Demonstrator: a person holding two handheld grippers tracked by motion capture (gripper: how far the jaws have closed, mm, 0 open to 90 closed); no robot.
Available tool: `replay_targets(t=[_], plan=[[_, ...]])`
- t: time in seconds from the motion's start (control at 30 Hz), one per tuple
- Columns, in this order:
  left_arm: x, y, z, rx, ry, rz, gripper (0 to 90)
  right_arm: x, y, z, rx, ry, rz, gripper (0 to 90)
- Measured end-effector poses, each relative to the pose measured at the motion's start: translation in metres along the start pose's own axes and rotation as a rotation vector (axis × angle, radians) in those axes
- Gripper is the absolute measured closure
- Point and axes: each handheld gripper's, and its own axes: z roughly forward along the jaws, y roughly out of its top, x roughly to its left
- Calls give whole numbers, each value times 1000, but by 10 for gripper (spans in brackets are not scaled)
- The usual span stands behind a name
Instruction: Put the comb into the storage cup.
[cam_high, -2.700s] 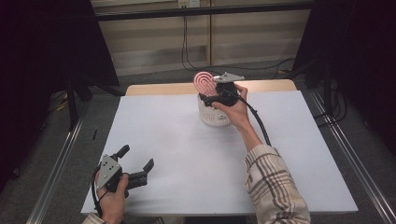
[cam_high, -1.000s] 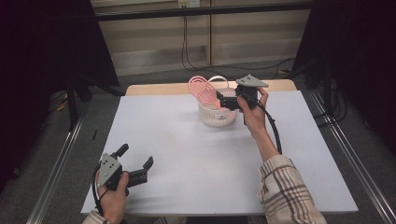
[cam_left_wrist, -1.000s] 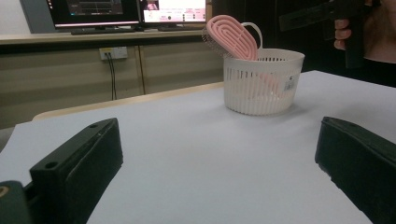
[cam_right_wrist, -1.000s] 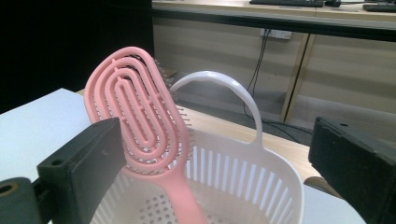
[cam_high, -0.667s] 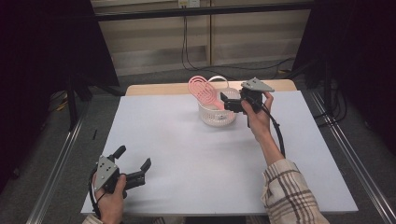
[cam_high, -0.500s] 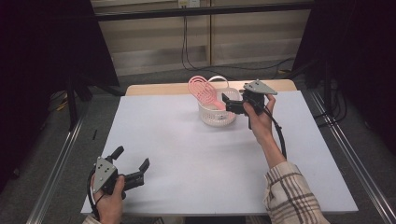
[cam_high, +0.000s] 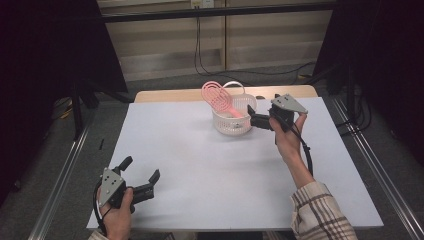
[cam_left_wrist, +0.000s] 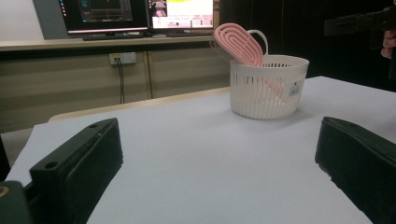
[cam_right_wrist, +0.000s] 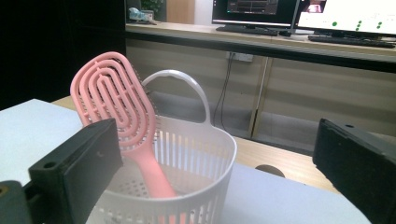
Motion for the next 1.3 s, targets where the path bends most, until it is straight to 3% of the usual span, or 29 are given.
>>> replay_targets(t=[0.37,0.77,0.83,1.3], plan=[[0,0,1,-4,-7,-4,8,-3,-12,-24,15,-31,18,3],[-2,0,2,3,-6,2,8,-5,-16,-54,0,-51,-11,6],[-2,0,2,3,-4,0,8,-6,-17,-59,-7,-42,9,6],[-1,0,2,5,-4,8,11,-6,-23,-90,-16,-36,-11,7]])
